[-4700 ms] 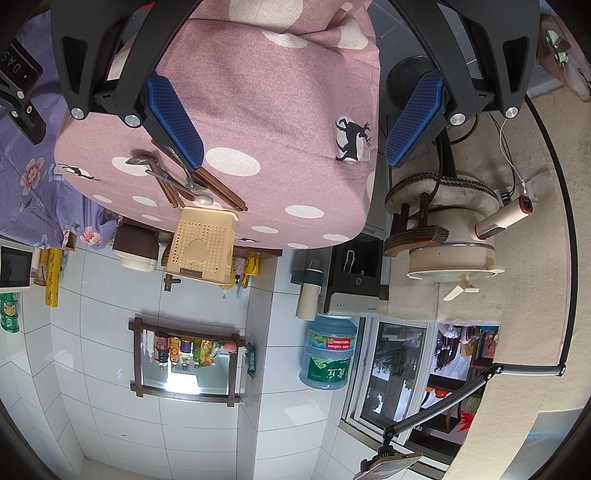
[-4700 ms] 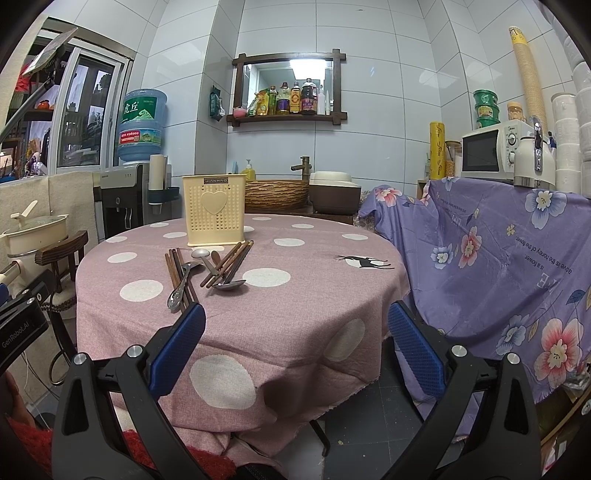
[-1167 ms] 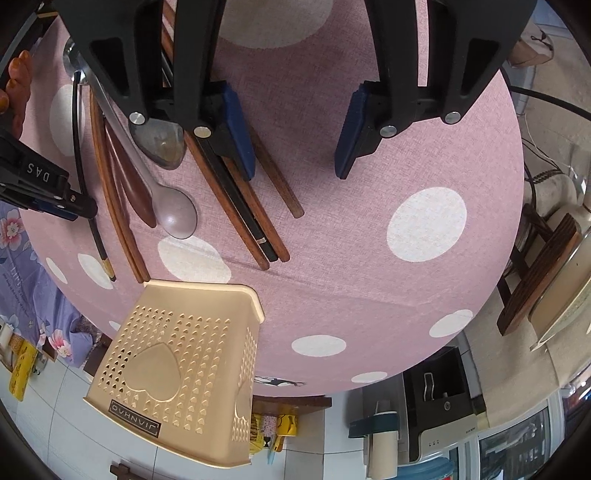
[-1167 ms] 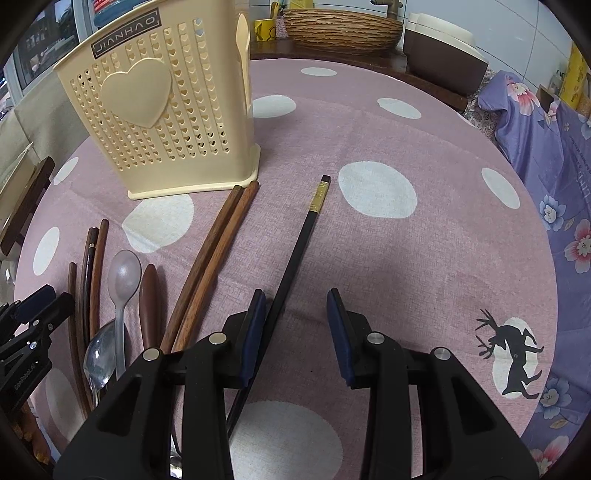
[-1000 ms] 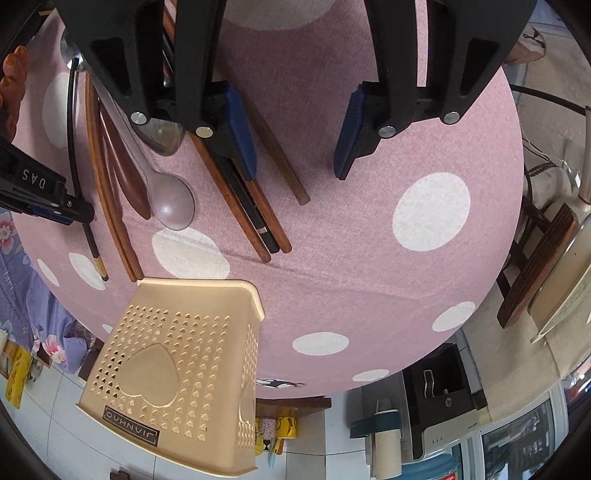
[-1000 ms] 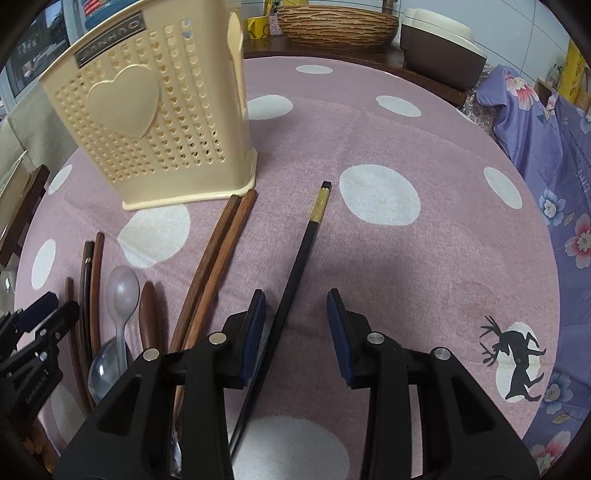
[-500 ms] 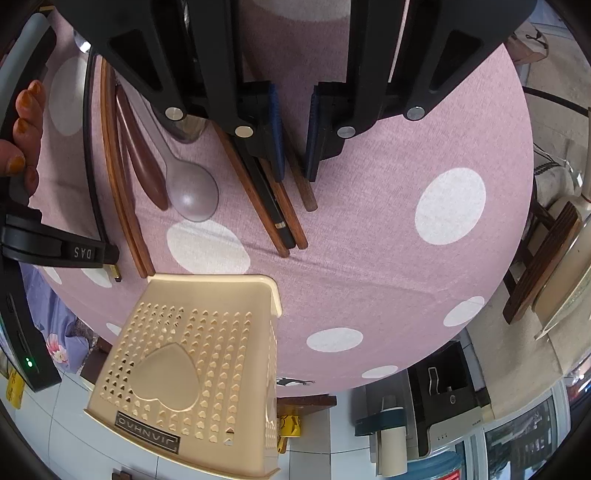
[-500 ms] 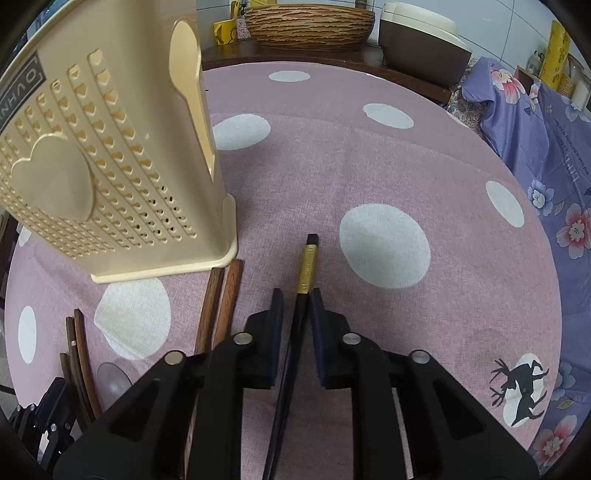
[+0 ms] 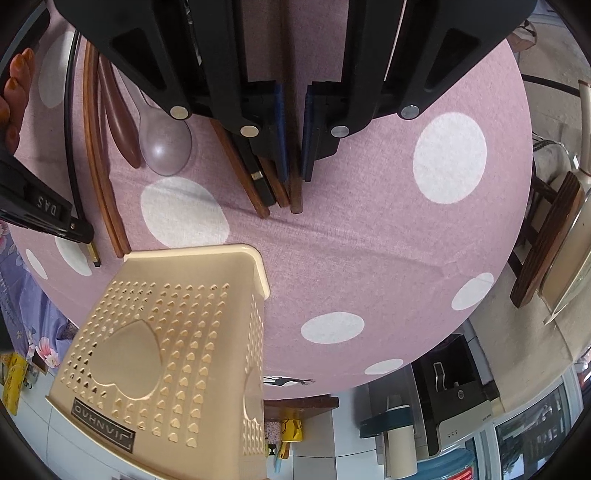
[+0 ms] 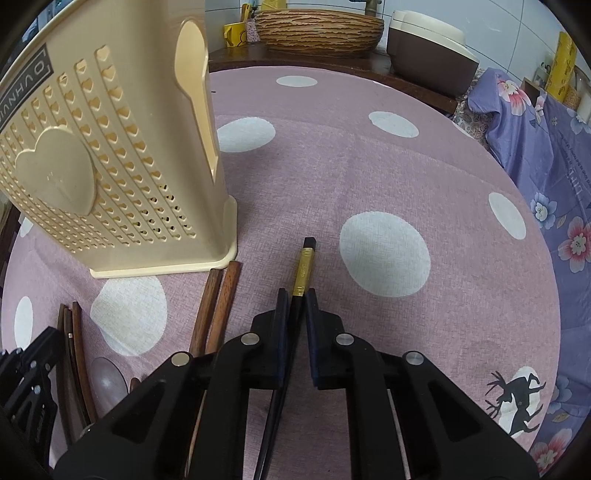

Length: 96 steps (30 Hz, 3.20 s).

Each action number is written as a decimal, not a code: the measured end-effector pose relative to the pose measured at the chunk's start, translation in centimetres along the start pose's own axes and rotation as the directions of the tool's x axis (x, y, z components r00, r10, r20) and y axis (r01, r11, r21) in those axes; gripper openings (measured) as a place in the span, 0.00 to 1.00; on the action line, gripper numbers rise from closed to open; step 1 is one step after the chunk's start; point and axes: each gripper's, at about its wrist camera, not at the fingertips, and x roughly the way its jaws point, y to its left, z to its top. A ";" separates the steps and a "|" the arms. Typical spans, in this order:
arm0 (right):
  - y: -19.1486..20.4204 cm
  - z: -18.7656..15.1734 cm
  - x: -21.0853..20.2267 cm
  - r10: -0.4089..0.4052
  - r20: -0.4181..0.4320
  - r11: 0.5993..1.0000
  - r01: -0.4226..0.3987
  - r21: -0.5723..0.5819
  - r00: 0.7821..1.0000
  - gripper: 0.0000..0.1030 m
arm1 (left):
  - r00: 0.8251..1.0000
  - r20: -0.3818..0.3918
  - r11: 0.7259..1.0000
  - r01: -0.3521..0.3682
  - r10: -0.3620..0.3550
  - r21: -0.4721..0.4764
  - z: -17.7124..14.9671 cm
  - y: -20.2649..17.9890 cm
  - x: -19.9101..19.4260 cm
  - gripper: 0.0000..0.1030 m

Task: Organize utensils
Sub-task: 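Grasp a brown chopstick with the left gripper while the right grasps the black gold-tipped chopstick, then carry both chopsticks over the beige holder and open both grippers to drop them in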

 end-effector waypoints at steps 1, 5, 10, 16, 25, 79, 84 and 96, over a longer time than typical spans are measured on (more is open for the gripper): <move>-0.1 0.0 0.0 0.006 0.003 1.000 -0.006 0.002 1.000 0.10 | 1.000 0.002 1.000 0.000 0.000 0.002 0.1 0.0 0.1 0.08; -0.7 -0.2 -0.1 0.039 0.013 0.999 -0.039 0.022 0.999 0.09 | 1.000 0.017 1.000 0.003 -0.003 -0.005 0.3 0.1 0.4 0.08; -1.7 -0.4 -1.1 0.070 0.054 0.997 -0.072 0.042 0.996 0.07 | 0.999 0.032 0.999 0.014 -0.013 -0.038 0.8 0.9 0.3 0.08; -2.7 -0.2 -3.6 0.119 0.121 0.991 -0.125 0.048 0.985 0.07 | 0.994 0.103 0.997 0.035 -0.027 -0.075 1.7 2.3 -1.7 0.08; -4.5 0.9 -10.7 0.218 0.275 0.971 -0.237 0.035 0.936 0.07 | 0.957 0.286 0.990 0.082 -0.045 -0.116 4.1 4.7 -8.3 0.08; 1.5 12.2 -22.4 0.248 0.467 0.969 -0.220 -0.115 0.849 0.07 | 0.794 0.604 0.976 0.180 -0.070 -0.123 17.0 -0.2 -16.5 0.08; 1.4 11.0 -18.9 0.260 0.421 0.965 -0.241 -0.098 0.869 0.07 | 0.825 0.561 0.977 0.170 -0.071 -0.125 15.4 -0.2 -13.7 0.08; 1.0 10.2 -16.7 0.254 0.407 0.966 -0.247 -0.070 0.877 0.07 | 0.876 0.475 0.980 0.153 -0.076 -0.126 14.3 -0.3 -9.7 0.08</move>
